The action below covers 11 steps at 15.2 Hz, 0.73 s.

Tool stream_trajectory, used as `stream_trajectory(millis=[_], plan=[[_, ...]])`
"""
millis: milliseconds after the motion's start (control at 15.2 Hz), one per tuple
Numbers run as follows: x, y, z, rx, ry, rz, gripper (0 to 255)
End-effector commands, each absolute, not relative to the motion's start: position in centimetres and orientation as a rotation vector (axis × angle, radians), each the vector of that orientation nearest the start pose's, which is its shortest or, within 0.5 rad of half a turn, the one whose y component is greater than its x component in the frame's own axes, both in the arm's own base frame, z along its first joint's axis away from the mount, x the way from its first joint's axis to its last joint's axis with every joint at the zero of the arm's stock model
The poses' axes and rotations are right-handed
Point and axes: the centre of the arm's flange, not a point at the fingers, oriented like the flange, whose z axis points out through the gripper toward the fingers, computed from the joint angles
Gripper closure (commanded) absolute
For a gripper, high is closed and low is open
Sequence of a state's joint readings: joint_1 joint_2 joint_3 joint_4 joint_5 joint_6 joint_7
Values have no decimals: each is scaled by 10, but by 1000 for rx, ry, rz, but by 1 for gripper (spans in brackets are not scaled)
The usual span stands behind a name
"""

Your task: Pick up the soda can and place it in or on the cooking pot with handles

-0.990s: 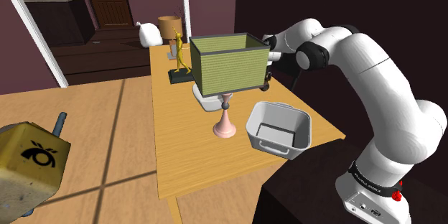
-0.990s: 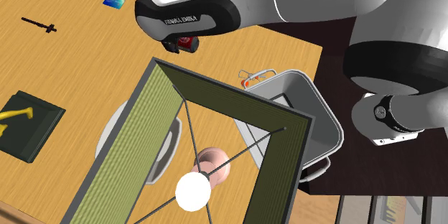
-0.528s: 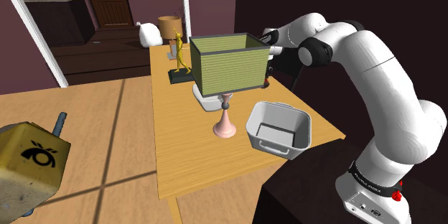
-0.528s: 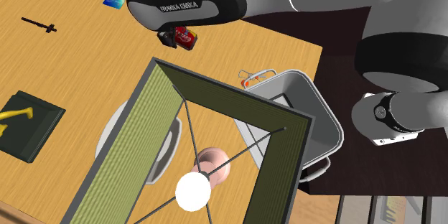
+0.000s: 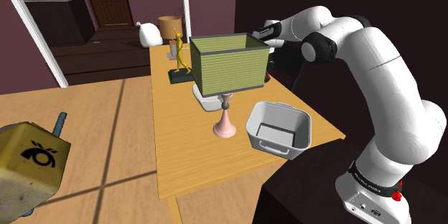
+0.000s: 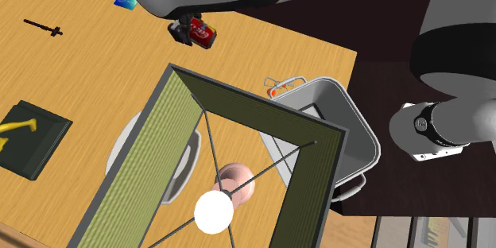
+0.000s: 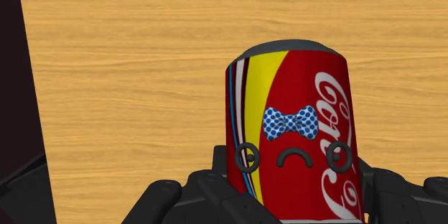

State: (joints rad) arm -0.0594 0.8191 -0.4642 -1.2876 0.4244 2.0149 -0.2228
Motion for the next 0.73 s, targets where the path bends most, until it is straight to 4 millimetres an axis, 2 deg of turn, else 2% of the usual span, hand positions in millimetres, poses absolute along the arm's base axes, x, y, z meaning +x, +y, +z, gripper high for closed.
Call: stream_trajectory(millis=[0, 660], plan=[[691, -273, 300, -3046, 550, -18, 255], [691, -273, 352, -3046, 550, -18, 255]])
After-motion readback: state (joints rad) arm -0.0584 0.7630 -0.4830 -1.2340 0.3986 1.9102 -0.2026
